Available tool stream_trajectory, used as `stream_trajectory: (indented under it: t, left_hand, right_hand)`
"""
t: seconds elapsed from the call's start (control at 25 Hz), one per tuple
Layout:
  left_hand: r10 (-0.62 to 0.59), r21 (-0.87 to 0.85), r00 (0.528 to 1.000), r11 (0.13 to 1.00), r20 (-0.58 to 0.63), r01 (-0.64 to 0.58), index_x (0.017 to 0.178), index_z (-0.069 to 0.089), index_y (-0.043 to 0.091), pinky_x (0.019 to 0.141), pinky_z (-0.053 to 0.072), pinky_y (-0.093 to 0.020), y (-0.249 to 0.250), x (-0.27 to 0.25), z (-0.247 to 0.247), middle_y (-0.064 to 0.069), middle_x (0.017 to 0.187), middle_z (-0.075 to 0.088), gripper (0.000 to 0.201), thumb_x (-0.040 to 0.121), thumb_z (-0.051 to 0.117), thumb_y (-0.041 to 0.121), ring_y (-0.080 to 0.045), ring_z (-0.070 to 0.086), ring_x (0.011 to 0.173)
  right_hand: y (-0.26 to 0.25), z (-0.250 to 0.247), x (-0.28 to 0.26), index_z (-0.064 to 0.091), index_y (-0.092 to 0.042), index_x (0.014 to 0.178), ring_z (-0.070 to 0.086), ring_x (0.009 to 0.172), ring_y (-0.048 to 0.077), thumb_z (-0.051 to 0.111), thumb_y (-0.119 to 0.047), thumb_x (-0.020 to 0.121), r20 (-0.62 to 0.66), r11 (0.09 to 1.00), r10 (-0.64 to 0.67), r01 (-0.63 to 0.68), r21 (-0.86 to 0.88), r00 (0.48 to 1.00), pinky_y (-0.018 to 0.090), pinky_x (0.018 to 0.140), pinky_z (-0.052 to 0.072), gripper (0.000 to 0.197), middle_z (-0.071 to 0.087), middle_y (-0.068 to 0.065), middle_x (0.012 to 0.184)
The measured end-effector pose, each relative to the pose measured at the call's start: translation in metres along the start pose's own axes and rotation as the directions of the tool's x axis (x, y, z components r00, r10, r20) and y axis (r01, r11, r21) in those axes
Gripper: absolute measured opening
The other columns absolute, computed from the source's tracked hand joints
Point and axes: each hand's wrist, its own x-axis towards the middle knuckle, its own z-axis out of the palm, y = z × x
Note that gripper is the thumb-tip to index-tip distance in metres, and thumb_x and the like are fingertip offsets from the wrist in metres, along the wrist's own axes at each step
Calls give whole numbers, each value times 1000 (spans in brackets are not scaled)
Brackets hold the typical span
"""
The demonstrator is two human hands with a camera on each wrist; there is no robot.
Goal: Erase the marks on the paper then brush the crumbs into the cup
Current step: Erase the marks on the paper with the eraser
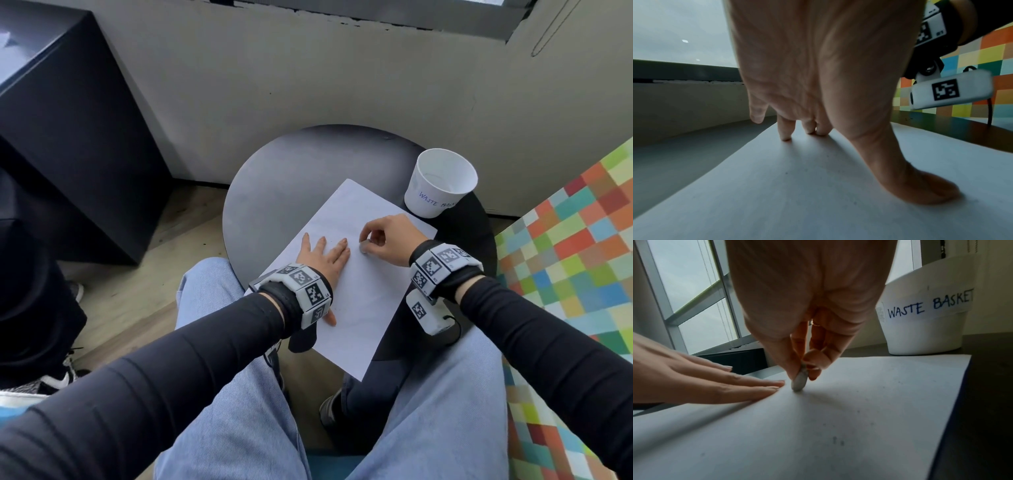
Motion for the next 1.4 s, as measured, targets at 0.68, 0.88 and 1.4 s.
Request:
stream_trajectory:
  t: [0.68,0.88,1.4]
  left_hand:
    - [2,-176,1000,984,-6,-3,154,-21,15,113,-8,-68,-22,-16,18,-3,162,-26,136,68,60,83,-27,-15,151]
    - [114,-154,992,982,44,-106,152,-23,33,111,-5,-71,-46,-25,28,-2,159,-32,135,66,74,71,-25,-21,150]
    - [44,-126,998,991,45,-38,149,-22,46,110,-9,-71,-32,-20,28,-8,158,-35,132,63,73,76,-31,-23,149]
  right_hand:
    - [-35,34,-110,62,-20,82,50,59,4,63,-19,86,-35,969,154,-144,198,987,20,63,39,4,58,-4,62]
    - [-32,38,-108,62,-19,81,49,59,6,63,-17,85,-112,970,151,-126,206,982,26,67,44,4,54,-7,58]
    - [-65,58,-95,66,-15,89,48,62,1,64,-17,85,23,972,-100,93,217,995,14,64,36,5,60,-3,71]
